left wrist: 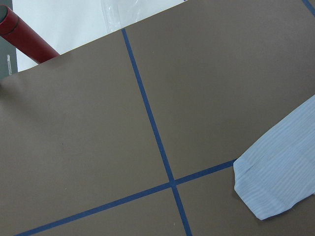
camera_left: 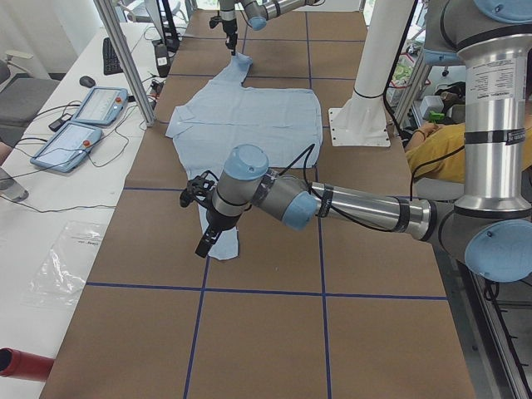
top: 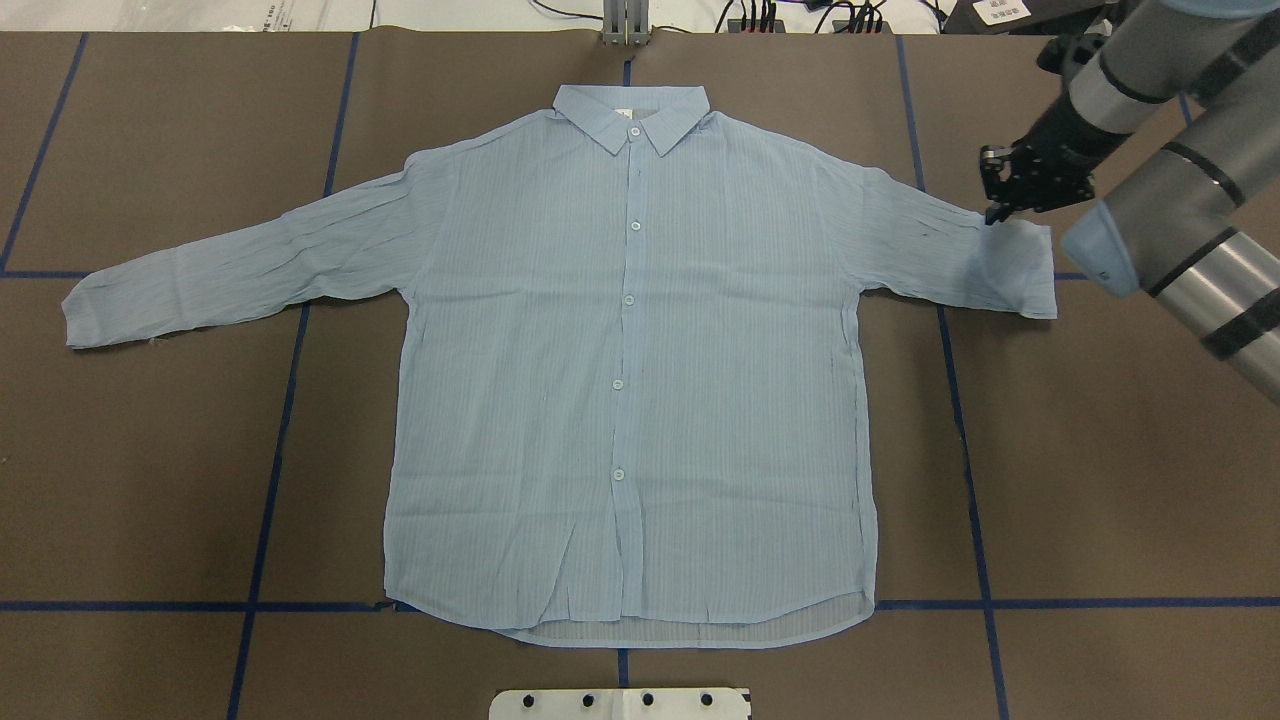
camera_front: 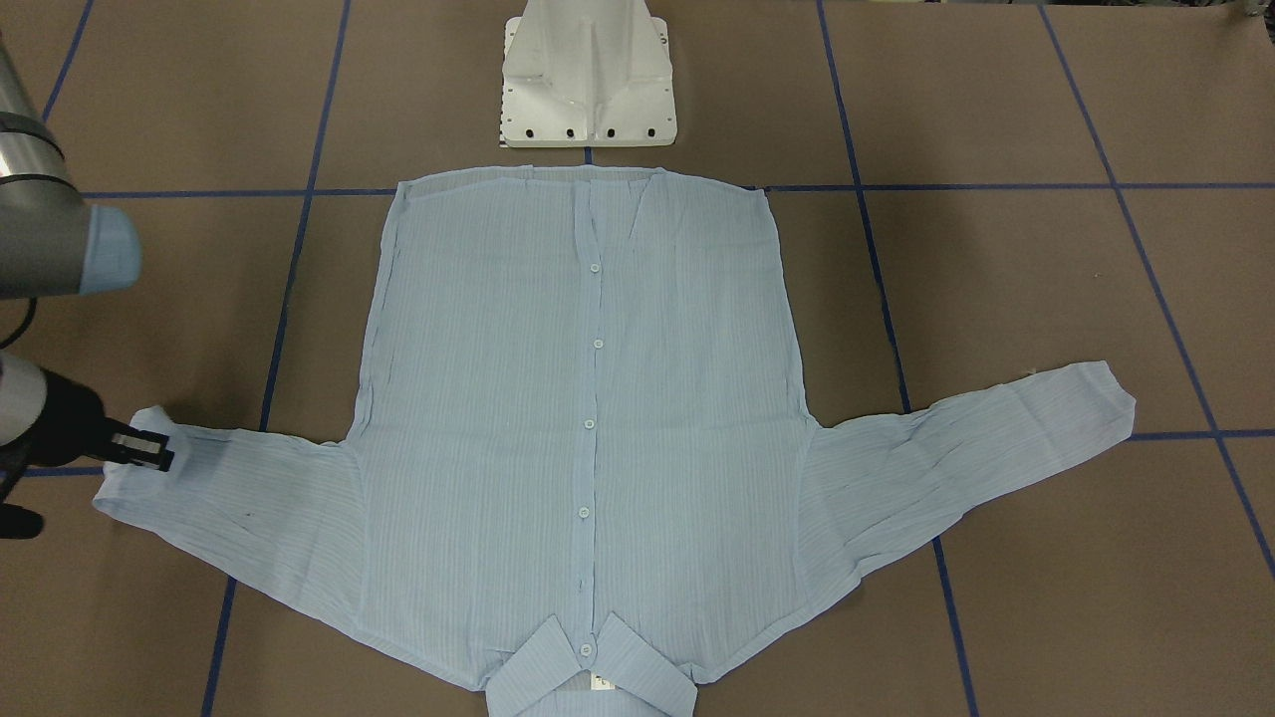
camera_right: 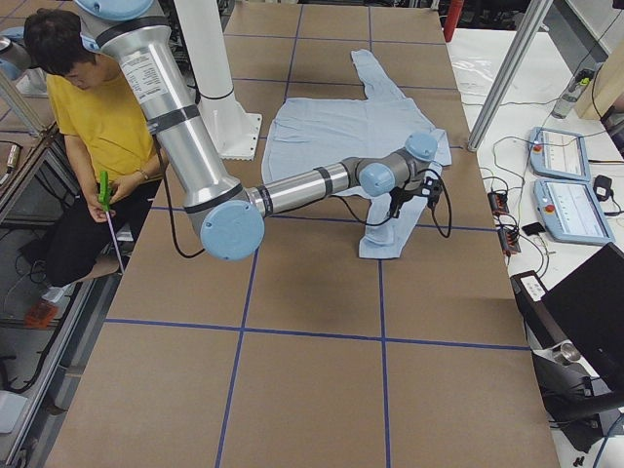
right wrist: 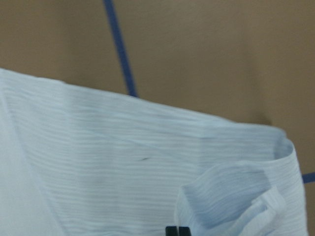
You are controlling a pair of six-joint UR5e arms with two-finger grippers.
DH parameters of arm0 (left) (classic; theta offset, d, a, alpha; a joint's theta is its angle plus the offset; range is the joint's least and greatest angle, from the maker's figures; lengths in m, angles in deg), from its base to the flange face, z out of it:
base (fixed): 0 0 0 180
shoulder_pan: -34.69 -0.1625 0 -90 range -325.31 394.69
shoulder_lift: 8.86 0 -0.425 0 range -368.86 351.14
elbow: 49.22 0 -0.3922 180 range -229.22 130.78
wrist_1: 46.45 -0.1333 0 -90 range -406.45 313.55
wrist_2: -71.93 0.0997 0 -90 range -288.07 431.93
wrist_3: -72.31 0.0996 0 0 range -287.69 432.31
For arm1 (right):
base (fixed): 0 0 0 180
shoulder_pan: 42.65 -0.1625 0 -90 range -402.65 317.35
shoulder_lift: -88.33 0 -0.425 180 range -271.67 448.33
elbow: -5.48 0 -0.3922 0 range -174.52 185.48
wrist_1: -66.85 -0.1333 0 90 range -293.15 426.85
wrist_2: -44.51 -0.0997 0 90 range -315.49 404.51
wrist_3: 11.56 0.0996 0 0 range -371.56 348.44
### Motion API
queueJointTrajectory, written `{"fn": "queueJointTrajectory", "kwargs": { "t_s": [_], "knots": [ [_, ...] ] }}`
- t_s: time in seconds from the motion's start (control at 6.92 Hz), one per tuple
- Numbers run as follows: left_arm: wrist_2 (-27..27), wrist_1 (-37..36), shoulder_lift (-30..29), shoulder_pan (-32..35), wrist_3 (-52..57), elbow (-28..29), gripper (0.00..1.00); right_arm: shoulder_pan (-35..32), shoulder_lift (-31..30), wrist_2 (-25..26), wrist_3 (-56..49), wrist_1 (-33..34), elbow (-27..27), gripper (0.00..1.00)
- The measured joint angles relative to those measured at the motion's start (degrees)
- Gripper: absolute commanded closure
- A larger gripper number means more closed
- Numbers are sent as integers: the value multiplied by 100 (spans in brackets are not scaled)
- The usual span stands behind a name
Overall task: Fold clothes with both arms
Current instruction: 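Lower the right gripper onto the sleeve cuff nearest it and grasp, then carry the grasped sleeve with the right gripper across the shirt chest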
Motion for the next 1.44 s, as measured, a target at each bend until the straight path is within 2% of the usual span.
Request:
{"fn": "queueJointTrajectory", "kwargs": {
  "t_s": [0.29,0.43,0.72,1.01,1.3,1.44],
  "knots": [
    [0,3,2,-6,5,7,0,515,802,161,1409,-3,113,100],
    [0,1,7,-8,5,14,0,724,1323,346,2006,-62,423,100],
    [0,-10,30,-8,-2,18,0,1092,2444,765,3180,-781,1562,100],
    [-8,-18,67,-28,4,19,0,1427,3251,1425,4513,-1670,2504,100],
    [-22,-4,68,-152,-2,22,0,1747,3747,1936,5121,-1936,3082,100],
    [-41,7,68,-210,5,18,0,1841,3840,2059,5248,-1959,3171,100]
  ]
}}
